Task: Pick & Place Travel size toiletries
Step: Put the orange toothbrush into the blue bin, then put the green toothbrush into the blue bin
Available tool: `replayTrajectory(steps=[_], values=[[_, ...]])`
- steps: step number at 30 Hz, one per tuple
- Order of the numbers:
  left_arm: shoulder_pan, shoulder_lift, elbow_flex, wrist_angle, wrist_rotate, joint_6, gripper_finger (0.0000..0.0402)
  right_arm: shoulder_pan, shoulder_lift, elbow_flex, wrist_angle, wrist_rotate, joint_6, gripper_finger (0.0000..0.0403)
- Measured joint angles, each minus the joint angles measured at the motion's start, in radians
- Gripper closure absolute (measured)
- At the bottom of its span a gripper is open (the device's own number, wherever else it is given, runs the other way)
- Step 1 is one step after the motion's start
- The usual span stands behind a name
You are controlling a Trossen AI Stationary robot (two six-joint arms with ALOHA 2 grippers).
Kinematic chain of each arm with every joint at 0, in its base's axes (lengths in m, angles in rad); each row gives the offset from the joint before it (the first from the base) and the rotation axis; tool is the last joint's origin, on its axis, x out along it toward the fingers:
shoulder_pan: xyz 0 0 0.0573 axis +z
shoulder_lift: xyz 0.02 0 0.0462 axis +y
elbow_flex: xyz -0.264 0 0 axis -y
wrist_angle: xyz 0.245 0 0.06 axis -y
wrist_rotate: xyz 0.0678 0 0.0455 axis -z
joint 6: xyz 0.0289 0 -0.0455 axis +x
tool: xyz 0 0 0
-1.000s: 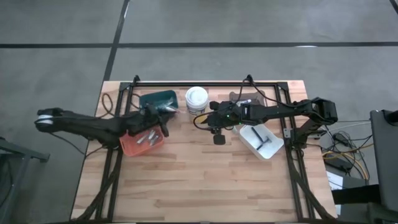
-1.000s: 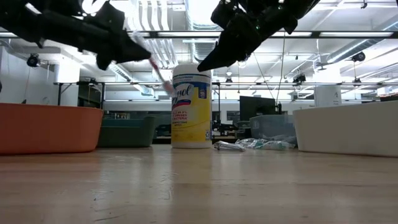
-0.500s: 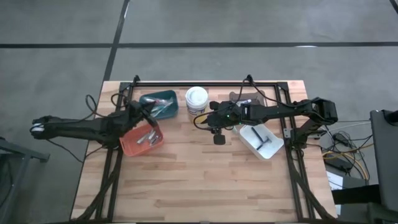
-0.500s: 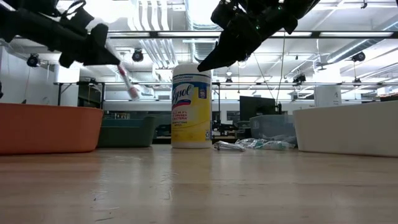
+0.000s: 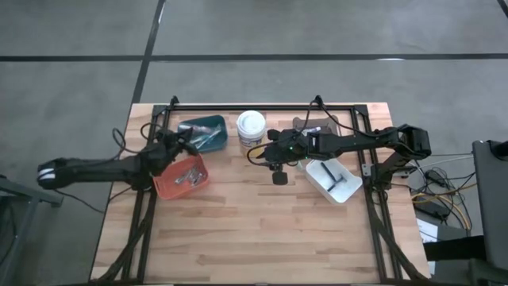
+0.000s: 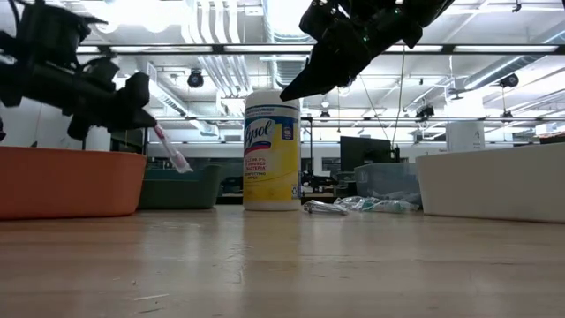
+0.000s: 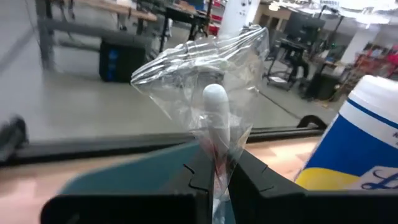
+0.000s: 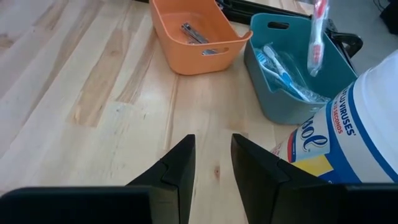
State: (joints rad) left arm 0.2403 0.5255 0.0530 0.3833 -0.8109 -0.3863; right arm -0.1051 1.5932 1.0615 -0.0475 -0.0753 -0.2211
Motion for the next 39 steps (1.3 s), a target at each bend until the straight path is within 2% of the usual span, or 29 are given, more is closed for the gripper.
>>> replayTrajectory(steps=[5, 12, 30, 39], values=[[0.052, 0.001, -0.044, 0.046, 0.115, -0.092, 0.0369, 0.000, 0.000, 0.000, 0.001, 0.000, -0.011, 0.0309], [0.073, 0.002, -0.025, 0.046, 0.138, -0.105, 0.0363, 0.000, 0.000, 0.000, 0.003, 0.000, -0.022, 0.0311], [0.075, 0.002, 0.008, 0.053, 0.155, -0.051, 0.0230, -0.001, 0.000, 0.000, 0.001, 0.000, -0.026, 0.0302], [0.074, -0.015, 0.050, 0.061, 0.201, 0.084, 0.0207, -0.001, 0.000, 0.000, 0.000, 0.038, -0.026, 0.0307]])
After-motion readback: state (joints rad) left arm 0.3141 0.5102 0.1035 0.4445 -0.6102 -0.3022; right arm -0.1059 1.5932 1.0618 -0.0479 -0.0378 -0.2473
